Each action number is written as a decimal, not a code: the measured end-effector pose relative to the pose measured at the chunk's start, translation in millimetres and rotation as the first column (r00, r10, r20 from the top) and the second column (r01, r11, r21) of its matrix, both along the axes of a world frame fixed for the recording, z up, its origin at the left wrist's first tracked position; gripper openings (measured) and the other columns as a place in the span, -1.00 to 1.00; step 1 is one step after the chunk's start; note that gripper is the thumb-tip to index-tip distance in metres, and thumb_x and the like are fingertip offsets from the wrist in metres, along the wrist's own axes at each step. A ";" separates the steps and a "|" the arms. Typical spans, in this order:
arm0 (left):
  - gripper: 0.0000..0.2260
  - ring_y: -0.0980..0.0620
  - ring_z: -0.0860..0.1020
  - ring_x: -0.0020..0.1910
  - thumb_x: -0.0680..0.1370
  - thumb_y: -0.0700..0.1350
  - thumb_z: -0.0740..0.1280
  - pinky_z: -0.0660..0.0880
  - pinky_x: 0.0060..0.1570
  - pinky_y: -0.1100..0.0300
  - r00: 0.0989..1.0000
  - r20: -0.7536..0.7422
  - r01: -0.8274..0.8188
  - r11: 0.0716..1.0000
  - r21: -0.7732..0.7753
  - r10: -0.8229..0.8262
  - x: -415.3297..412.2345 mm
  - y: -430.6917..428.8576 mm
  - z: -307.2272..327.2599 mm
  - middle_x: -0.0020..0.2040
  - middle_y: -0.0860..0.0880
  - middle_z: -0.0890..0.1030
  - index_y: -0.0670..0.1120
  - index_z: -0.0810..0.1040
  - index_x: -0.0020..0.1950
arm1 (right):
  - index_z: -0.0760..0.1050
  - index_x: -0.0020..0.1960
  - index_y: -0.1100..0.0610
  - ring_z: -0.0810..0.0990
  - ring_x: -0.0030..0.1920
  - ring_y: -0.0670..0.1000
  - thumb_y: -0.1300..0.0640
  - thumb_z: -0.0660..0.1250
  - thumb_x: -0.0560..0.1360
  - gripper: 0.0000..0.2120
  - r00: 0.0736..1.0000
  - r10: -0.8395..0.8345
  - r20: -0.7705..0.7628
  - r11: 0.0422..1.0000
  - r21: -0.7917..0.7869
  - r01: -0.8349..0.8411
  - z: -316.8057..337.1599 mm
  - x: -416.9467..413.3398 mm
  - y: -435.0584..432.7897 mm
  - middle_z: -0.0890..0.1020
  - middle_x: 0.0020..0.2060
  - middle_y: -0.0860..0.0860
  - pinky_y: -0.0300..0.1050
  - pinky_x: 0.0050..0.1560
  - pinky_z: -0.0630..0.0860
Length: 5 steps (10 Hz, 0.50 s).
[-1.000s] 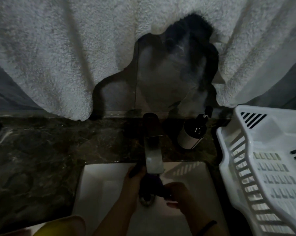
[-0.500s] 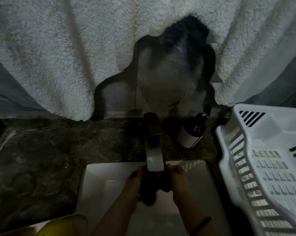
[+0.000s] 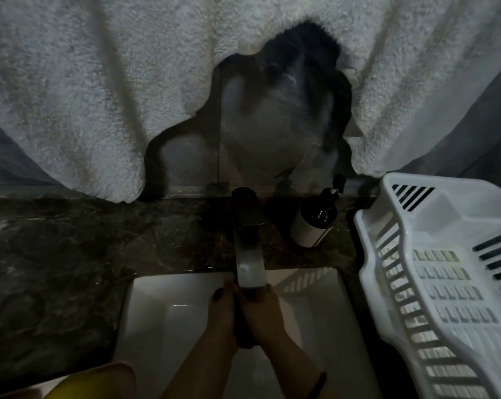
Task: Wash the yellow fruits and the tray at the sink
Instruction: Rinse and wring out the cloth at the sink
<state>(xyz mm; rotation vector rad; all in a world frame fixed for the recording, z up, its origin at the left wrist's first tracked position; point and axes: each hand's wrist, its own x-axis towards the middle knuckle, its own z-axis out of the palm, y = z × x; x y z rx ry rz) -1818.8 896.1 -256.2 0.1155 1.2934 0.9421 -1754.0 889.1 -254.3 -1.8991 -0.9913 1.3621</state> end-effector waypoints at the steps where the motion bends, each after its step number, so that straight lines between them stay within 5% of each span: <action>1: -0.68 -0.17 0.54 -0.02 0.65 0.00 0.09 0.43 0.01 0.02 0.981 -0.174 0.092 0.996 0.017 -0.088 6.6 -5.5 30.3 0.13 -0.21 0.51 -0.18 0.52 0.14 | 0.53 0.04 0.12 0.60 -0.02 0.12 -0.05 0.22 0.58 -0.74 0.988 0.057 0.146 0.997 0.046 -0.064 10.4 -7.2 -1.1 0.63 -0.03 0.12 0.01 0.04 0.55; 2: -0.69 -0.24 0.54 0.10 0.67 -0.07 0.06 0.45 -0.04 0.13 0.945 -0.311 0.108 0.994 0.007 -0.101 8.2 -0.1 14.9 0.18 -0.25 0.54 -0.21 0.52 0.14 | 0.48 -0.11 -0.05 0.59 -0.08 0.04 0.02 0.29 0.55 -0.93 1.000 -0.014 -0.014 0.993 0.116 0.015 7.2 -9.1 2.4 0.60 -0.19 -0.07 -0.05 0.04 0.53; 3: -0.71 -0.15 0.55 -0.13 0.66 -0.09 0.10 0.49 -0.11 0.09 0.943 -0.318 0.102 0.995 0.003 -0.096 7.6 5.3 15.8 -0.06 -0.25 0.59 -0.12 0.52 -0.16 | 0.45 -0.10 -0.04 0.58 -0.09 0.02 -0.15 0.28 0.43 -0.81 1.000 0.021 -0.004 0.993 0.117 -0.020 1.2 -8.3 5.6 0.55 -0.21 -0.10 -0.04 0.09 0.53; 5: -0.75 -0.15 0.51 -0.17 0.63 -0.16 0.14 0.45 -0.13 0.06 0.964 -0.196 0.172 0.983 -0.068 -0.182 2.2 2.7 14.0 -0.22 -0.19 0.53 -0.16 0.50 -0.20 | 0.37 -0.30 -0.01 0.46 -0.34 -0.17 0.19 0.21 0.59 -0.70 0.987 0.076 0.142 0.990 0.110 -0.092 2.4 4.9 8.4 0.48 -0.37 -0.12 -0.36 -0.30 0.40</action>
